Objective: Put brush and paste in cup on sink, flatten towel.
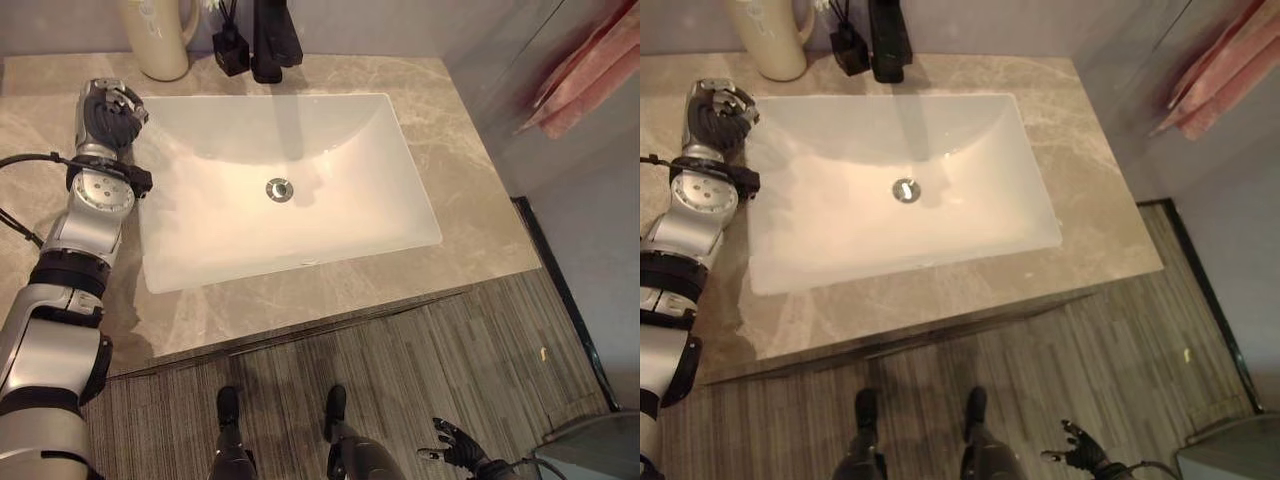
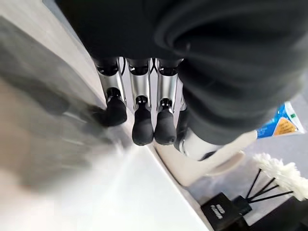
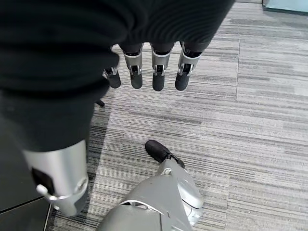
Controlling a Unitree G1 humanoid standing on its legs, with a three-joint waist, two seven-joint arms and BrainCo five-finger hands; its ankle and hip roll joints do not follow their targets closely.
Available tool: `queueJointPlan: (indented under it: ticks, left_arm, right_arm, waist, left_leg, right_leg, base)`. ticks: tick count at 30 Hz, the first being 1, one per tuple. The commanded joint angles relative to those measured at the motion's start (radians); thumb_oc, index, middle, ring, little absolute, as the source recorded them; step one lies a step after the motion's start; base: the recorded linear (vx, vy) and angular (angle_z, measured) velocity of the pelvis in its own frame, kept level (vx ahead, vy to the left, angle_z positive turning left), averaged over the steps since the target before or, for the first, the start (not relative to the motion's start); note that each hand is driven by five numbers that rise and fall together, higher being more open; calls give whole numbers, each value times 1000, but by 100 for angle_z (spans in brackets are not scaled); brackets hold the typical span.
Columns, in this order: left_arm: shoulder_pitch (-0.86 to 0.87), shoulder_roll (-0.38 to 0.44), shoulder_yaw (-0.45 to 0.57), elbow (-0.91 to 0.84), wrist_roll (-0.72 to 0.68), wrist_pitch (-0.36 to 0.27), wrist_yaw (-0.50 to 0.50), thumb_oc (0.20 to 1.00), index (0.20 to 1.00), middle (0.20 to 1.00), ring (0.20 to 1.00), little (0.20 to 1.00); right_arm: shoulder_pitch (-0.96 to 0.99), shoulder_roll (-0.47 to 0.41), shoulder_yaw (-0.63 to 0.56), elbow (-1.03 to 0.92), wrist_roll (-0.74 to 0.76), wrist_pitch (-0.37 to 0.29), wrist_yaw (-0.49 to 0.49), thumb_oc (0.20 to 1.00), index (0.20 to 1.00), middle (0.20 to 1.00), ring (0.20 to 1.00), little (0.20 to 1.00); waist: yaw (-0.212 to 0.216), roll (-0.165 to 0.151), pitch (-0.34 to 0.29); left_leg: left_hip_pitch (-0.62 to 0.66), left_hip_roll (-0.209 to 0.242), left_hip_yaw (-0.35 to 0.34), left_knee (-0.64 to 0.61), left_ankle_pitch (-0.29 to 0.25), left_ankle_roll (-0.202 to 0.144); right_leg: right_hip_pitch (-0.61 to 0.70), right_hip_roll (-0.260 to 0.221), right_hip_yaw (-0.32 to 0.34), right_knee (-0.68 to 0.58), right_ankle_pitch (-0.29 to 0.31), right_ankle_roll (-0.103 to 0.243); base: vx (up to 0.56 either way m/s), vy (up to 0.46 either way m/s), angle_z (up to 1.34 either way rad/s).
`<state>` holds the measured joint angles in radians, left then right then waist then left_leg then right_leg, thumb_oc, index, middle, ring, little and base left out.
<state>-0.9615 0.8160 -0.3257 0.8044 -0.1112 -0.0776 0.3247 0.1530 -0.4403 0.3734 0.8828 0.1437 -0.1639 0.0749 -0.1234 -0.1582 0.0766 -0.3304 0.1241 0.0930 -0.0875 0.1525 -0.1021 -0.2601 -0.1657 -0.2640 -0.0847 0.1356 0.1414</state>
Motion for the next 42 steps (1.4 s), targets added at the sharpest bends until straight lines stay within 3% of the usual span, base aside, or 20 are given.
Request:
queueJointPlan:
  ticks: [1,3,6,14,19,25,28,30,31,33,34,37,42]
  left_arm:
    - [40,20,93,-58,-31,-48,-7,200,200,200,200,200]
    - [178,-6,162,-223,-96,-91,-14,200,200,200,200,200]
    - [686,-128,357,-731,-207,-218,-146,200,200,200,200,200]
    - [1069,-300,456,-1100,-494,-286,-377,200,200,200,200,200]
    - [1176,-322,469,-1173,-570,-296,-462,200,200,200,200,200]
    - [1227,-349,388,-1165,-636,-289,-528,200,200,200,200,200]
    - [1232,-348,325,-1128,-644,-278,-541,200,200,200,200,200]
    - [1244,-328,296,-1127,-593,-278,-543,200,200,200,200,200]
    - [1250,-316,261,-1108,-597,-266,-573,200,200,200,200,200]
    - [1244,-305,239,-1099,-608,-261,-590,200,200,200,200,200]
    - [1224,-262,186,-1102,-602,-247,-617,200,200,200,200,200]
    - [1201,-226,156,-1109,-593,-250,-615,200,200,200,200,200]
    - [1097,-172,66,-1124,-550,-267,-596,200,200,200,200,200]
  right_arm:
    - [14,-1,-54,28,-12,13,-3,1000,1000,1000,1000,1000]
    - [23,6,-69,14,-18,13,-4,1000,1000,1000,1000,1000]
    - [36,21,-146,-40,-34,-4,-9,1000,1000,1000,1000,1000]
    - [67,17,-239,-103,-18,-56,-7,1000,1000,1000,1000,1000]
    - [100,7,-274,-191,14,-89,1,1000,1000,1000,1000,1000]
    - [90,-15,-325,-340,73,-139,-25,1000,1000,1000,1000,1000]
    - [49,-18,-346,-380,109,-160,-65,1000,1000,1000,1000,1000]
    - [8,-18,-339,-362,119,-166,-77,1000,1000,1000,1000,1000]
    - [-2,-11,-334,-356,113,-167,-75,1000,1000,1000,1000,1000]
    - [13,-9,-341,-358,109,-171,-71,1000,1000,1000,1000,1000]
    - [33,-9,-354,-340,88,-173,-78,1000,1000,1000,1000,1000]
    - [45,-6,-362,-362,82,-175,-80,1000,1000,1000,1000,1000]
    - [45,-5,-361,-386,31,-187,-127,1000,1000,1000,1000,1000]
  waist:
    - [27,-6,3]
    - [33,7,-6]
    - [44,47,-20]
    - [44,98,-71]
    - [40,109,-83]
    - [32,126,-78]
    - [56,120,-48]
    - [88,112,-26]
    - [91,116,-14]
    - [85,121,-12]
    - [58,136,-19]
    - [38,139,-15]
    - [-11,140,12]
  left_leg:
    - [33,9,8,0,-45,5]
    - [65,6,16,0,-51,8]
    - [175,6,51,2,-83,13]
    - [308,13,108,22,-122,22]
    - [337,25,118,30,-124,13]
    - [345,32,98,65,-132,12]
    - [318,-29,-68,121,-179,25]
    - [280,-132,-244,193,-239,52]
    - [263,-186,-292,225,-264,76]
    - [262,-187,-268,225,-260,78]
    - [278,-196,-233,197,-254,95]
    - [283,-210,-196,190,-257,108]
    - [268,-228,-107,200,-269,132]
  right_leg:
    - [55,-54,-19,-3,36,80]
    - [81,-56,-15,-3,27,74]
    - [152,-53,6,20,-7,60]
    - [241,-33,53,36,-72,35]
    - [276,-12,61,18,-91,21]
    - [282,18,102,23,-108,2]
    - [257,24,150,54,-106,-7]
    - [217,33,213,72,-86,-10]
    - [186,45,263,79,-67,0]
    - [185,44,266,76,-61,4]
    - [171,28,276,76,-49,22]
    - [146,11,307,83,-31,44]
    - [68,-10,378,79,52,82]
  base:
    - [0,0,0]
    - [55,30,-3]
    - [69,32,-17]
    - [68,-24,-23]
    - [19,-75,-14]
    - [-27,-77,-7]
    - [-67,-42,-30]
    - [-120,-26,-104]
    - [-104,21,-167]
    - [-67,145,-150]
    - [-58,210,-64]
    - [-71,194,-20]
    - [-119,154,-54]
